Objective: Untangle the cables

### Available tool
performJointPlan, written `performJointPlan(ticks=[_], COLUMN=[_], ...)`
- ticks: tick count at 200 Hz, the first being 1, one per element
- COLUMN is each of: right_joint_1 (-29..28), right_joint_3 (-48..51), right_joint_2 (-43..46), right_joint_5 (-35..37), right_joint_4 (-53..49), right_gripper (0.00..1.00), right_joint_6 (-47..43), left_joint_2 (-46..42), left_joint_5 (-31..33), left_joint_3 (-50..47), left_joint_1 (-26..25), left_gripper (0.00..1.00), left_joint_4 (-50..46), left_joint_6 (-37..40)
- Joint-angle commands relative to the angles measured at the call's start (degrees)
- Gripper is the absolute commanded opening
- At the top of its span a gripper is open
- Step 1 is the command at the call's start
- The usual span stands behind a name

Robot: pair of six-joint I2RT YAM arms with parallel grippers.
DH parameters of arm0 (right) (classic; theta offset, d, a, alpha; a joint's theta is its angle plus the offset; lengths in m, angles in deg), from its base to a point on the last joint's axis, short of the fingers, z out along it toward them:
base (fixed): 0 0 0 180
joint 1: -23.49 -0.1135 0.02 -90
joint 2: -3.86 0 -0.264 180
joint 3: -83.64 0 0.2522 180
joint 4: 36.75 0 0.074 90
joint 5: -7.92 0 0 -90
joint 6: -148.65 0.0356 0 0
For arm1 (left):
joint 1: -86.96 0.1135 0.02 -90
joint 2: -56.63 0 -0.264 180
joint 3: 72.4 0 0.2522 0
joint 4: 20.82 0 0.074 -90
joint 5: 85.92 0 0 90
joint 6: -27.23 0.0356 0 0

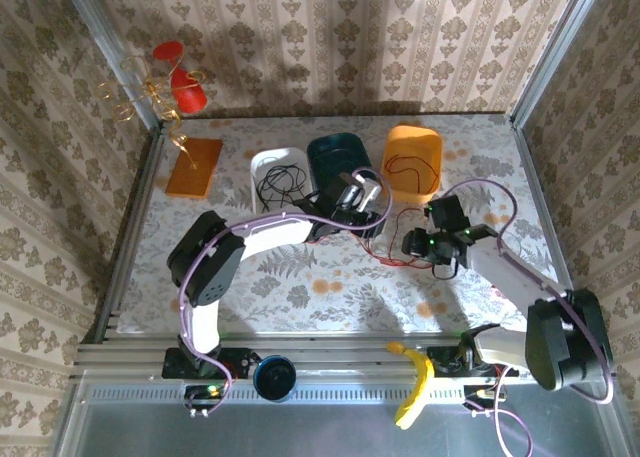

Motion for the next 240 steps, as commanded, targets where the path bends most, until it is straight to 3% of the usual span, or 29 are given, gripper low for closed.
performJointPlan(ticks=[1, 60, 110, 144, 181, 240], right_joint_1=[-1.86, -2.21, -2.29, -2.24, -2.31, -2.29], right_joint_3=[-4.63, -14.95, -14.96, -11.34, -7.36, -9.62], right_joint_2=[-5.77, -22.09, -25.13, -18.82, -5.51, 13.41], right_joint_5=[2.31, 5.01, 5.23, 5.96, 5.52, 7.68], right_joint_4=[2.1, 3.62, 5.18, 5.3, 3.1, -2.09], right_gripper=[0.44, 0.37, 0.0, 0.0, 0.0, 0.0], right_joint_6=[-1.13, -2.38, -2.05, -2.22, -1.4, -1.09], left_joint_2=[-5.41, -8.59, -7.76, -5.85, -3.72, -1.95], left_joint_5=[7.34, 8.73, 5.23, 1.57, 0.0, -3.31], left_joint_3=[-4.17, -8.81, -7.95, -6.19, -5.36, -5.72], left_joint_1=[0.74, 0.83, 0.81, 0.38, -0.47, -1.77], left_gripper=[0.69, 0.7, 0.71, 0.72, 0.72, 0.73], left_joint_4=[4.76, 3.42, 1.93, 0.6, 0.39, 1.62], left_joint_6=[-3.86, -4.31, -1.0, 1.64, 2.82, 3.91])
